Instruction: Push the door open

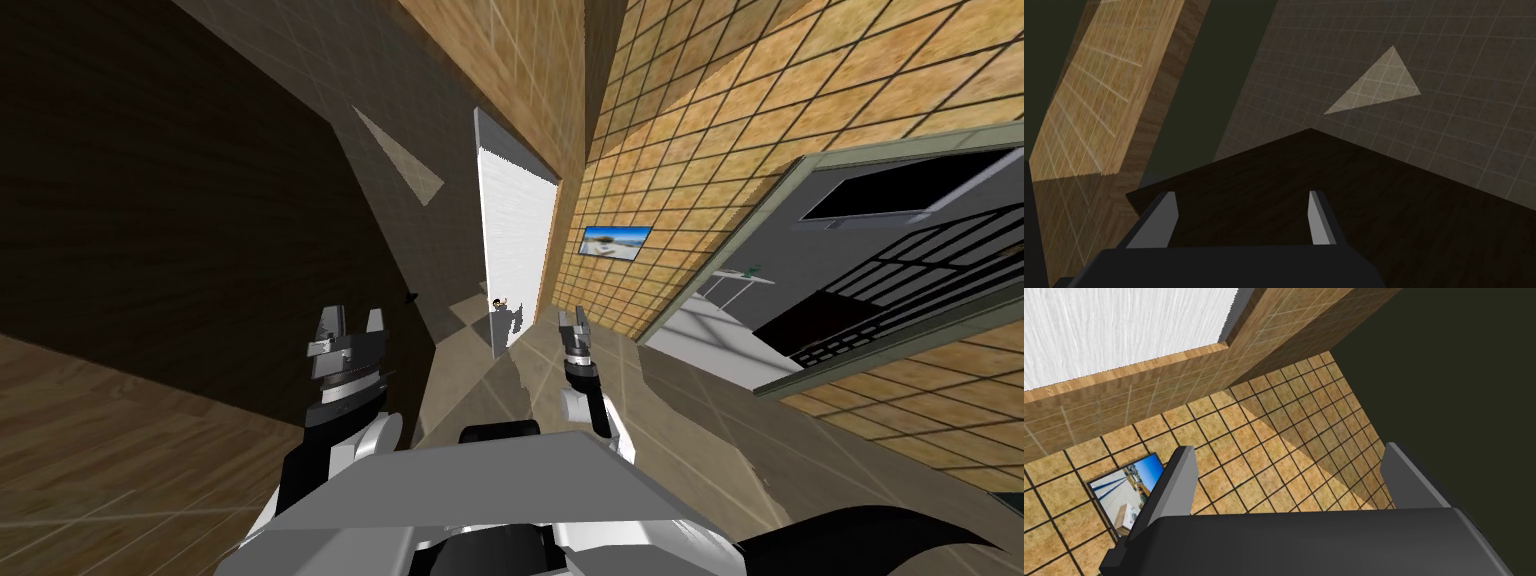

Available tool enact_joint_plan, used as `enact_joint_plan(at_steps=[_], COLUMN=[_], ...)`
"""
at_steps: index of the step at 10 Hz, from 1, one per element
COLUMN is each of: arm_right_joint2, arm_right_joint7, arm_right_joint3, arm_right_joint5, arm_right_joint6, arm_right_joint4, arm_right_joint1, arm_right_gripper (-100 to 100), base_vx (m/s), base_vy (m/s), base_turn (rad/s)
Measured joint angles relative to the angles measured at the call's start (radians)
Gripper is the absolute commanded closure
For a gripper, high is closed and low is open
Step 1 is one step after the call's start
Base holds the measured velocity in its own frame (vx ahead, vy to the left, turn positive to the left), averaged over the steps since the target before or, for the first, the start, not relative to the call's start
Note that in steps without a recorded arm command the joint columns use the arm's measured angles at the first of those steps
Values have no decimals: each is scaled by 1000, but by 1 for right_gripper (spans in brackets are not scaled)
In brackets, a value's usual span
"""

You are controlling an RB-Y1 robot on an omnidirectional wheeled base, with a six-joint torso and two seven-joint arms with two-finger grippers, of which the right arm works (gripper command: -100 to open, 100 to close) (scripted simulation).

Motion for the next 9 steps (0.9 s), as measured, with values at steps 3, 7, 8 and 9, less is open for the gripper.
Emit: enact_joint_plan(at_steps=[3, 7, 8, 9], arm_right_joint2=[-6, -12, -18, -20], arm_right_joint7=[-3, -6, -10, -12], arm_right_joint3=[12, 31, 35, 36], arm_right_joint5=[11, 27, 30, 31], arm_right_joint6=[-16, -32, -33, -38], arm_right_joint4=[84, 188, 211, 234], arm_right_joint1=[-37, -80, -89, -96], arm_right_gripper=[-100, -100, -100, -100], base_vx=[55, 60, 49, 51], base_vy=[-40, -46, -36, -34], base_turn=[54, 52, 29, 48])
